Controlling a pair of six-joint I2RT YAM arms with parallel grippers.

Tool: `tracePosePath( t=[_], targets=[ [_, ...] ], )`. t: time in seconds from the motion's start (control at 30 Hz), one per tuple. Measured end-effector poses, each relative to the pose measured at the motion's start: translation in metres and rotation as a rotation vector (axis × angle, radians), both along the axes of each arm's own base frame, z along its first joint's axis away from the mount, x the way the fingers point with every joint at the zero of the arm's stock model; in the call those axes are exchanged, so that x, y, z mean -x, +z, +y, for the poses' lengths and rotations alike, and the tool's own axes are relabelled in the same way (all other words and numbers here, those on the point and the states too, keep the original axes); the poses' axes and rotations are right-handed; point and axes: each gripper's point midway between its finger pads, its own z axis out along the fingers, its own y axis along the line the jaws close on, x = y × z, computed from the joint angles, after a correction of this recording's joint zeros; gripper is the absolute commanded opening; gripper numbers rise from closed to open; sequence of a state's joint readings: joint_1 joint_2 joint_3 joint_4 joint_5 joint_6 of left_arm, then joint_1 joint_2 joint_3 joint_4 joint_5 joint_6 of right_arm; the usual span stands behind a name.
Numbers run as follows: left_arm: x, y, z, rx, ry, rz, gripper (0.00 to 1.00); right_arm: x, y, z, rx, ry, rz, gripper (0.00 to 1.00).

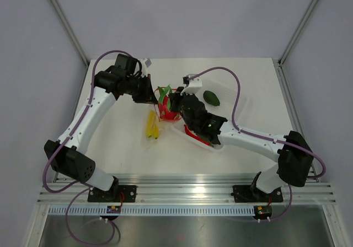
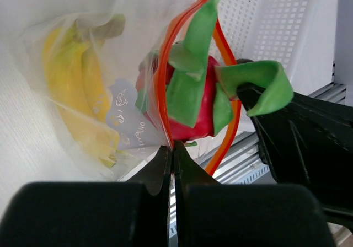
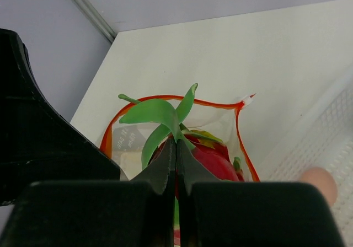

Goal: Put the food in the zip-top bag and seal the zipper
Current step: Place the fake fruit in the zipper food storage bag.

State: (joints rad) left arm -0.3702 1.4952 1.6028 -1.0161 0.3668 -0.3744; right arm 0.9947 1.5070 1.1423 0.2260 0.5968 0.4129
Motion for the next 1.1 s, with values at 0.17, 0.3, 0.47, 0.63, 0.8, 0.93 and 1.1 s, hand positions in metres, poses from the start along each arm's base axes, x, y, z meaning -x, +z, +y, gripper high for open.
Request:
tracePosePath(
  t=[0.17, 0.3, 0.47, 0.63, 0.8, 0.93, 1.1],
  targets=[
    [0.001, 0.003, -0.004, 0.026, -0.004, 0.009, 0.0, -0.001, -0.002, -0.001, -0.065, -0.042, 0.024, 0.0],
    [0.0, 0.005, -0.007, 0.044, -0.005, 0.004, 0.0, 0.0, -0.002, 0.0, -0.093, -0.051, 0.036, 0.0],
    [0.001, 0.007, -0.01, 0.061, -0.004, 0.012, 0.0, 0.005, -0.007, 0.006, -0.121, -0.039, 0.07, 0.0],
    [0.001, 0.008, -0.011, 0.068, -0.003, 0.015, 0.0, 0.007, -0.007, 0.022, -0.089, 0.009, 0.128, 0.38],
    [0.001, 0.007, -0.009, 0.066, 0.001, 0.021, 0.0, 0.011, -0.009, 0.021, 0.066, 0.041, 0.176, 0.59],
    [0.001, 0.008, -0.01, 0.072, -0.001, 0.015, 0.0, 0.018, -0.007, 0.006, 0.143, 0.038, 0.188, 0.58],
    [0.0, 0.009, -0.011, 0.077, -0.005, 0.013, 0.0, 0.022, -0.002, -0.025, 0.16, 0.011, 0.226, 0.56]
  ],
)
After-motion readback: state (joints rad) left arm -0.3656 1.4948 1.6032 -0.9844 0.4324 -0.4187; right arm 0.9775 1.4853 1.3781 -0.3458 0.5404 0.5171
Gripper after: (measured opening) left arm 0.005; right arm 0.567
